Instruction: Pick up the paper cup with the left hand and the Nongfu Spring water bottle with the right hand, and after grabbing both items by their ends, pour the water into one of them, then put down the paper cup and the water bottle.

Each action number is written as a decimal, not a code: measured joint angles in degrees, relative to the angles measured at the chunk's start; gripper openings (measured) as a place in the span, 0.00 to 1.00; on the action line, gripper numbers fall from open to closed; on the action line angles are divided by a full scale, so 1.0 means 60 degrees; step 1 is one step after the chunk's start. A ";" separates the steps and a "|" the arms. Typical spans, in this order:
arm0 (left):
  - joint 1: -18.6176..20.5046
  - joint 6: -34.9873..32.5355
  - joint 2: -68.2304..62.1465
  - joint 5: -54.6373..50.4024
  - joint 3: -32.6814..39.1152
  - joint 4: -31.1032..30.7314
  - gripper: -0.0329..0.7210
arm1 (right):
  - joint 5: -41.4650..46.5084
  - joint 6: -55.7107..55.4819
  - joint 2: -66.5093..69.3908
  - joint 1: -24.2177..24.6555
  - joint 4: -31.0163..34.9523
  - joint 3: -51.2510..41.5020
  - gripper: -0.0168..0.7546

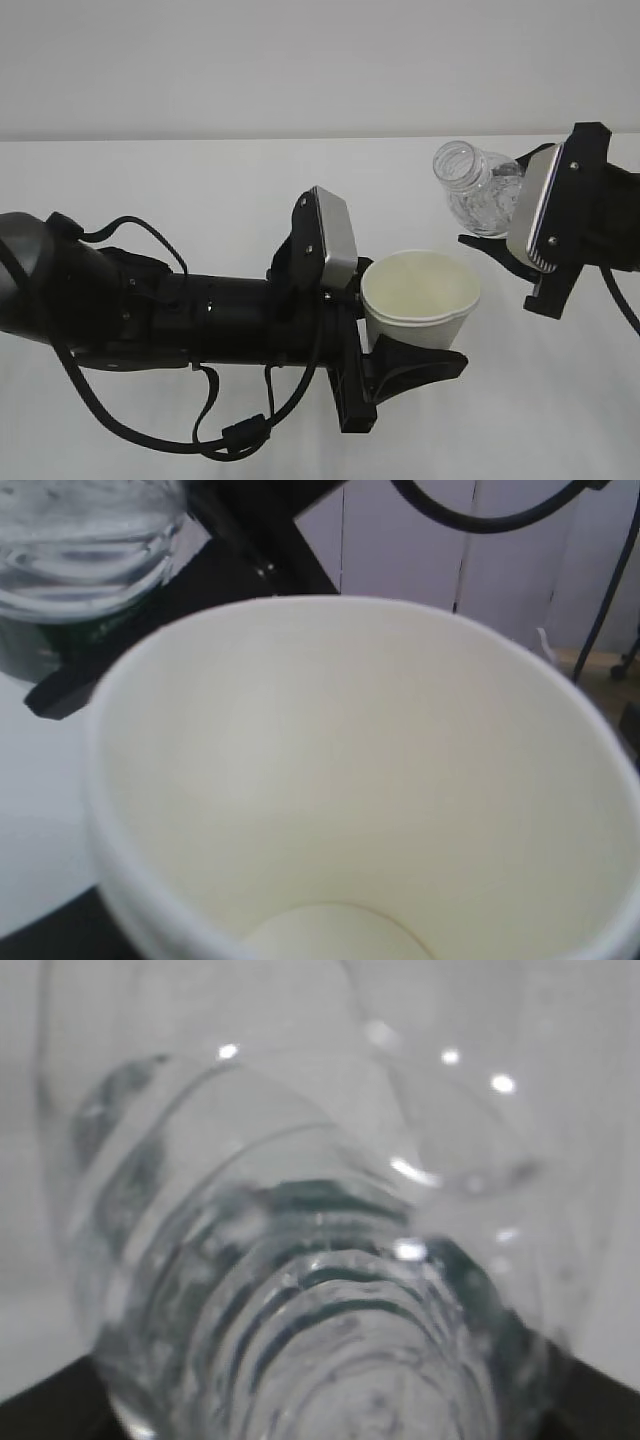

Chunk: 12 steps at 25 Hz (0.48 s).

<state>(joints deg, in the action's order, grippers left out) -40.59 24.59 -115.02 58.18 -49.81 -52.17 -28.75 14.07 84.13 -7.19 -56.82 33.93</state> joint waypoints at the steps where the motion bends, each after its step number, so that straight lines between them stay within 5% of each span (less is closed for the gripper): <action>1: 0.0000 0.0000 0.0000 -0.0094 0.0000 0.0000 0.65 | 0.0000 0.0080 0.0000 0.0000 0.0043 0.0000 0.67; 12: 0.0000 -0.0330 0.0000 -0.0319 0.0000 0.1090 0.65 | -0.0063 0.1266 0.0000 0.0000 0.0368 0.0000 0.67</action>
<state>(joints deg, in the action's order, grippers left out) -40.59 22.61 -115.02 56.26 -49.81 -45.63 -29.13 21.66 84.13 -7.19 -54.61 33.93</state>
